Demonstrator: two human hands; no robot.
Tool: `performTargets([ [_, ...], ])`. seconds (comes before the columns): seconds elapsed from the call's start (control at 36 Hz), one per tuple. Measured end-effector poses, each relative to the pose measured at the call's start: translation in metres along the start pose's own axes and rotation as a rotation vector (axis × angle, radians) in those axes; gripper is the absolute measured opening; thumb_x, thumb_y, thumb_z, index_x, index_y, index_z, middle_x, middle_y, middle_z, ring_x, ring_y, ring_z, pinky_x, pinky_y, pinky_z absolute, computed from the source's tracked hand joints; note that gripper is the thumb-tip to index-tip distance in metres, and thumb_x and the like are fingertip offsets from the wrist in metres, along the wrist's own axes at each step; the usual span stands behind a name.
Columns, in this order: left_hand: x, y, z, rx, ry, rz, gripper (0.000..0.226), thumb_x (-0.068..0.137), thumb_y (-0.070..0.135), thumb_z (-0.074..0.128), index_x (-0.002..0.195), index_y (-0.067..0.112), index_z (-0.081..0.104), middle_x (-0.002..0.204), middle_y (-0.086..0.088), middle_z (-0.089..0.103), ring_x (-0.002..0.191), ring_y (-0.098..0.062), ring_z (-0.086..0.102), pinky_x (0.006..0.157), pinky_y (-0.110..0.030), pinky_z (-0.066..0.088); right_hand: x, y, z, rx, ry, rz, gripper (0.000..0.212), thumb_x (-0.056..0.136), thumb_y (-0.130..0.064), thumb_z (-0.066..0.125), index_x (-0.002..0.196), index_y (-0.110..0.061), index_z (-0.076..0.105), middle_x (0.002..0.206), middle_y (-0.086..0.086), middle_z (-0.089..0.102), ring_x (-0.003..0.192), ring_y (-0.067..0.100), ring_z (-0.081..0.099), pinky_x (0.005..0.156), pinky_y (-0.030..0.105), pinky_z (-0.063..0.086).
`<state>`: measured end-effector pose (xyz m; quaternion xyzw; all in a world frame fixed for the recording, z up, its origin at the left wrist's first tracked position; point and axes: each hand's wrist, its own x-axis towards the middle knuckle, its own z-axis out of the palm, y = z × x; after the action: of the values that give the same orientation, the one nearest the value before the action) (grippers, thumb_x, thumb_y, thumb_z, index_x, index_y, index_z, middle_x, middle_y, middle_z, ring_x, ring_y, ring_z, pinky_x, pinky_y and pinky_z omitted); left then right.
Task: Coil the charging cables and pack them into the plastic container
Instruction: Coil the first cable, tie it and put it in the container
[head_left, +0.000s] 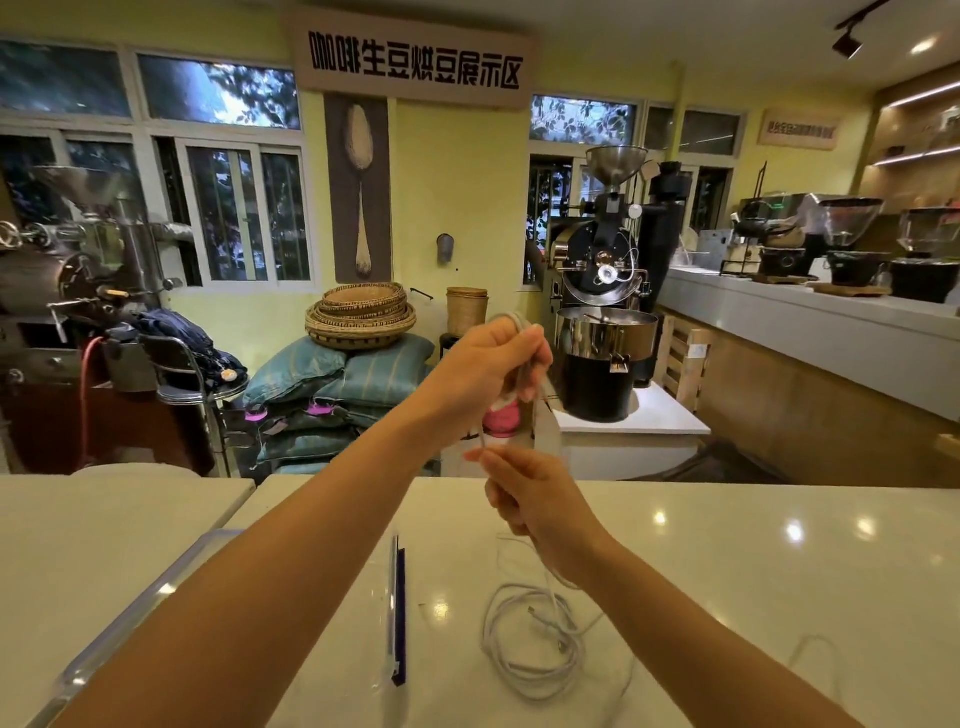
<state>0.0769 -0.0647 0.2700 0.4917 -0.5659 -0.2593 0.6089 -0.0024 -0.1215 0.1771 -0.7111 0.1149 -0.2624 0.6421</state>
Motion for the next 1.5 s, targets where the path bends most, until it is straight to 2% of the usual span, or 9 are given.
performTargets([
  [0.17,0.002,0.000,-0.011,0.263,0.131,0.076,0.032,0.096,0.010,0.034,0.068,0.010,0.049,0.060,-0.005,0.051,0.041,0.002,0.049,0.046,-0.006,0.039,-0.009,-0.023,-0.014,-0.328,-0.047,-0.090,0.023,0.093,-0.023,0.045,0.085,-0.031,0.064,0.036,-0.014,0.047,0.035,-0.002,0.037,0.038,0.005,0.029],
  [0.28,0.003,-0.007,-0.015,0.447,0.172,0.082,0.034,0.096,0.009,0.035,0.065,0.013,0.047,0.060,-0.003,0.050,0.043,0.002,0.048,0.051,-0.008,0.041,-0.013,-0.039,-0.023,-0.455,-0.124,-0.102,0.027,0.091,-0.023,0.049,0.095,-0.002,0.066,0.040,-0.013,0.044,0.037,-0.002,0.036,0.039,0.005,0.028],
  [0.42,-0.006,-0.021,-0.017,0.678,0.080,-0.036,0.033,0.096,0.016,0.036,0.065,0.013,0.048,0.063,-0.003,0.053,0.057,-0.013,0.051,0.063,-0.023,0.044,-0.011,-0.070,-0.037,-0.669,-0.141,-0.207,0.015,0.087,-0.020,0.054,0.084,-0.012,0.067,0.060,0.000,0.051,0.053,0.009,0.041,0.045,0.010,0.034],
  [0.61,-0.025,-0.034,-0.011,0.339,-0.111,-0.148,0.041,0.098,0.017,0.027,0.065,0.013,0.051,0.037,0.007,0.047,0.035,-0.001,0.038,0.041,-0.015,0.034,0.007,-0.101,-0.055,-0.860,-0.067,-0.388,0.018,0.069,-0.025,0.073,0.058,-0.017,0.061,0.051,-0.008,0.050,0.042,-0.003,0.047,0.043,0.007,0.038],
  [0.75,-0.033,-0.032,-0.010,0.056,-0.186,-0.168,0.042,0.096,0.024,0.028,0.063,0.016,0.054,0.041,0.010,0.042,0.039,-0.006,0.035,0.042,-0.015,0.033,0.022,-0.105,-0.070,-0.774,-0.004,-0.430,0.023,0.063,-0.019,0.077,0.054,-0.024,0.057,0.055,-0.003,0.054,0.054,0.009,0.049,0.049,0.007,0.043],
  [0.94,-0.036,-0.012,0.000,-0.171,-0.317,-0.160,0.038,0.087,0.026,0.035,0.055,0.021,0.055,0.045,0.010,0.041,0.040,-0.005,0.035,0.044,-0.016,0.034,0.032,-0.089,-0.079,-0.272,0.013,-0.372,0.019,0.077,-0.004,0.063,0.062,-0.015,0.058,0.046,-0.013,0.059,0.044,-0.003,0.052,0.044,0.004,0.041],
  [1.08,-0.027,-0.001,0.007,-0.256,-0.309,-0.104,0.042,0.093,0.024,0.031,0.058,0.020,0.053,0.047,0.009,0.044,0.041,-0.005,0.041,0.047,-0.017,0.039,0.037,-0.049,-0.058,0.101,0.004,-0.209,0.012,0.071,-0.025,0.061,0.065,-0.015,0.059,0.042,-0.007,0.054,0.039,0.004,0.043,0.040,0.016,0.033],
  [1.17,-0.019,-0.001,0.011,-0.260,-0.253,-0.075,0.044,0.095,0.024,0.030,0.059,0.019,0.054,0.047,0.009,0.045,0.042,-0.006,0.041,0.052,-0.023,0.034,0.034,-0.029,-0.033,0.206,-0.015,-0.097,0.043,0.084,0.001,0.046,0.052,-0.022,0.062,0.042,-0.006,0.056,0.038,0.004,0.049,0.039,0.017,0.038],
  [1.5,0.002,-0.008,-0.007,0.226,0.099,0.031,0.034,0.098,0.012,0.027,0.067,0.012,0.042,0.051,0.000,0.046,0.039,-0.001,0.040,0.049,-0.011,0.040,0.003,-0.006,0.009,-0.290,-0.024,-0.059,0.028,0.096,-0.019,0.040,0.112,-0.009,0.061,0.043,-0.012,0.036,0.032,-0.001,0.033,0.039,0.007,0.026],
])
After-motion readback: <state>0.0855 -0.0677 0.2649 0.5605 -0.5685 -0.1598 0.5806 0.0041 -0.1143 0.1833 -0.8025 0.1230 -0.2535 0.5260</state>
